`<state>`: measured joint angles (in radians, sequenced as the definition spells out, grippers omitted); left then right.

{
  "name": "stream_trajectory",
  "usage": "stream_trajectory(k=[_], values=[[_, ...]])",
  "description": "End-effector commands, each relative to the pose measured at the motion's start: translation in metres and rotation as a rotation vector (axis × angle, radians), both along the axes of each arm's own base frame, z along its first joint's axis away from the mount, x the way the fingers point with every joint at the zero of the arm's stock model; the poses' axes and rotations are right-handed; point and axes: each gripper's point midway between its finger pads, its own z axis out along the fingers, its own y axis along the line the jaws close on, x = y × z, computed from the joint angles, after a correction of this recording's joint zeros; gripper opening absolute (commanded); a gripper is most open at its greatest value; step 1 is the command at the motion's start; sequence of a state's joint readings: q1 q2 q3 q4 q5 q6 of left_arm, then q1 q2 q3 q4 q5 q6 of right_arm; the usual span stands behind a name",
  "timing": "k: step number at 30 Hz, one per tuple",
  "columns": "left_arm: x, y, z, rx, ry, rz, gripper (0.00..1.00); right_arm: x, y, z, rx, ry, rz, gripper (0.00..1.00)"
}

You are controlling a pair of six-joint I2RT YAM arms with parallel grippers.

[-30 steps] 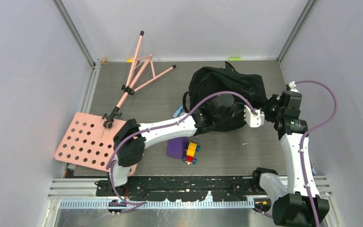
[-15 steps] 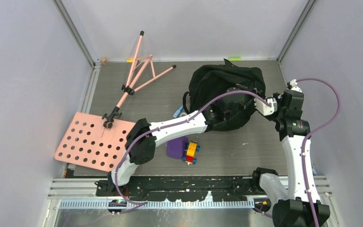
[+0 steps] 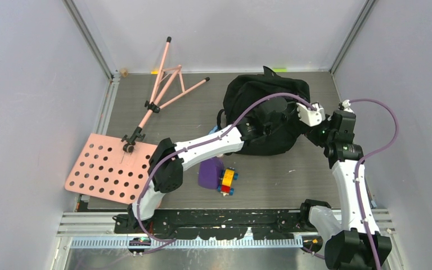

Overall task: Pack the student bag
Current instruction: Zip the student bag at the center of the board.

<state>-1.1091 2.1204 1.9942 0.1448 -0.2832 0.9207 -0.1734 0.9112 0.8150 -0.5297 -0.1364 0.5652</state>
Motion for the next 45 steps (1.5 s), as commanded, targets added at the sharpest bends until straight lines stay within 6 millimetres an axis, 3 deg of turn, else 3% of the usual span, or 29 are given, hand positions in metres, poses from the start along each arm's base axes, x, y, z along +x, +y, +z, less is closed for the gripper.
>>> stream_trajectory(k=[1, 4, 7, 11, 15, 17, 19, 23, 24, 26, 28, 33, 38, 41, 45], values=[[0.035, 0.102, 0.140, -0.333, -0.161, 0.223, 0.00, -0.026, -0.015, -0.027, 0.000, 0.164, -0.092, 0.00], [0.044, 0.118, 0.146, -0.369, -0.143, 0.250, 0.00, -0.025, -0.021, -0.026, -0.004, 0.165, -0.110, 0.00], [0.043, 0.122, 0.150, -0.390, -0.126, 0.232, 0.00, -0.025, -0.022, -0.045, 0.013, 0.211, -0.113, 0.00], [0.043, 0.119, 0.147, -0.394, -0.101, 0.213, 0.00, -0.030, -0.023, -0.068, 0.020, 0.260, -0.130, 0.00], [0.039, 0.112, 0.138, -0.392, -0.052, 0.180, 0.00, -0.034, -0.030, -0.065, -0.023, 0.255, -0.143, 0.00], [0.030, 0.106, 0.133, -0.382, -0.007, 0.142, 0.00, -0.033, -0.028, -0.051, -0.035, 0.217, -0.117, 0.04], [0.015, 0.099, 0.124, -0.352, 0.039, 0.107, 0.05, -0.029, -0.025, -0.027, -0.050, 0.154, -0.082, 0.17], [-0.023, 0.099, 0.107, -0.337, 0.167, 0.056, 0.48, -0.023, -0.016, 0.031, -0.086, -0.020, 0.003, 0.46], [-0.032, 0.103, 0.105, -0.354, 0.211, 0.044, 0.54, -0.021, -0.012, 0.050, -0.104, -0.086, 0.038, 0.58], [-0.049, 0.111, 0.100, -0.396, 0.297, 0.009, 0.65, -0.018, -0.006, 0.073, -0.134, -0.176, 0.092, 0.72], [-0.070, 0.119, 0.095, -0.423, 0.403, -0.041, 0.74, -0.014, 0.000, 0.086, -0.150, -0.244, 0.138, 0.78], [-0.097, 0.157, 0.073, -0.506, 0.616, 0.007, 0.89, -0.003, 0.021, 0.112, -0.141, -0.391, 0.274, 0.80], [-0.113, 0.199, 0.021, -0.576, 0.813, 0.126, 1.00, 0.003, 0.025, 0.113, -0.170, -0.430, 0.322, 0.81], [-0.105, 0.216, -0.016, -0.618, 0.914, 0.209, 1.00, 0.014, 0.024, 0.114, -0.165, -0.448, 0.324, 0.81], [-0.079, 0.219, -0.048, -0.686, 1.020, 0.231, 1.00, 0.029, 0.021, 0.120, -0.162, -0.471, 0.324, 0.80]])
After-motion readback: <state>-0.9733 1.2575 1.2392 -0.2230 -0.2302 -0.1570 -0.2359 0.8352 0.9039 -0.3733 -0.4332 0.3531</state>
